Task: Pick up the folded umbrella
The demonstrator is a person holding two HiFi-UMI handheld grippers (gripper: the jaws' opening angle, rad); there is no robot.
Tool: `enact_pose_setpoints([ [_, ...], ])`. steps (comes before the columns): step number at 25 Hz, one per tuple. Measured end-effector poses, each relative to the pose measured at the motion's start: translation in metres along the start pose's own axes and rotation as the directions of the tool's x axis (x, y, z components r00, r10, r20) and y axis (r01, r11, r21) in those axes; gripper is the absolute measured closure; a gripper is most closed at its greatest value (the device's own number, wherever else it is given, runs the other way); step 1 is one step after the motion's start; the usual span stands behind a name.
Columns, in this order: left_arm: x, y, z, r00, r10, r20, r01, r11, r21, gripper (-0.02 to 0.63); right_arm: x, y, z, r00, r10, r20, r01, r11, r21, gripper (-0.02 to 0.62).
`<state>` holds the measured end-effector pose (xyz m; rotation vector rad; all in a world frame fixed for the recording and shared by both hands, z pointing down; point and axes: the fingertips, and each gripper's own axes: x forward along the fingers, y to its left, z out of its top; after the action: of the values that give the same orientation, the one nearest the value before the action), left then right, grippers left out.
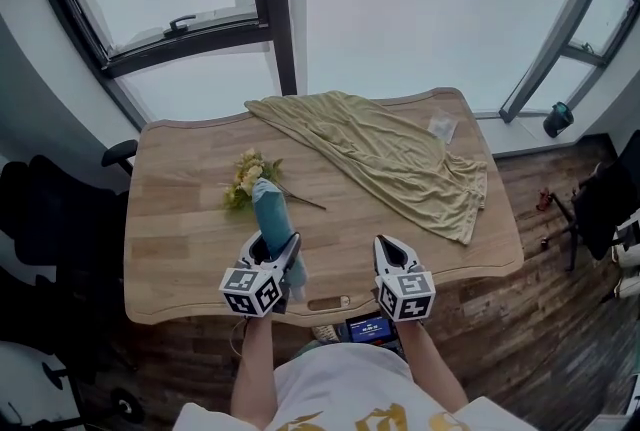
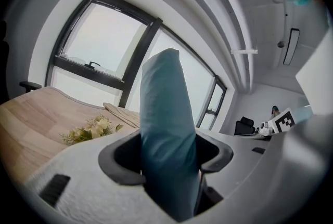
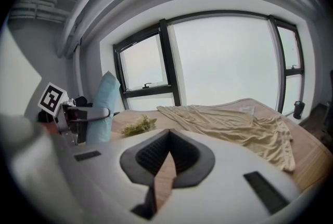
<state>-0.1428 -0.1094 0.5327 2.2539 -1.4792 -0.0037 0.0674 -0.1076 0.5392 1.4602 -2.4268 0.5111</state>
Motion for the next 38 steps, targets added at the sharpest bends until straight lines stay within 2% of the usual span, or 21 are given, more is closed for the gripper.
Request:
enact_pose_setpoints([
  [4,-0.014,-0.001,0.002,0.999,0.039,0.011,-0.039,0.999,0.002,0.327,-0.005,0.004,0.017,0.999,0.024,0.049,-0.025,1.0,0.018,0.584],
  [9,-0.031,-0.013,0.0,0.997,0.069,0.036,-0.068,0.998,-0.015,0.327,-0.013,0.015,0.031,0.994,0.074,0.079,-0.071,0.997,-0.036,0.584],
  [16,-0.06,-0.042,0.003,0.993,0.094,0.079,-0.092,0.995,-0.023,0.327,-0.039,0.037,0.027,0.983,0.163,0.086,-0.158,0.985,-0.065,0.584],
  [21,-0.083,-0.067,0.0,0.99,0.102,0.102,-0.101,0.995,-0.017,0.327,-0.066,0.042,0.019,0.979,0.183,0.093,-0.177,0.982,-0.07,0.584],
  [33,-0.149,-0.113,-0.012,0.971,0.175,0.163,-0.179,0.984,0.01,0.327,-0.139,0.054,0.006,0.96,0.241,0.141,-0.227,0.968,-0.109,0.584],
  [38,-0.169,-0.126,-0.024,0.964,0.188,0.186,-0.188,0.982,-0.018,0.327,-0.161,0.053,-0.005,0.957,0.248,0.15,-0.233,0.966,-0.111,0.584],
])
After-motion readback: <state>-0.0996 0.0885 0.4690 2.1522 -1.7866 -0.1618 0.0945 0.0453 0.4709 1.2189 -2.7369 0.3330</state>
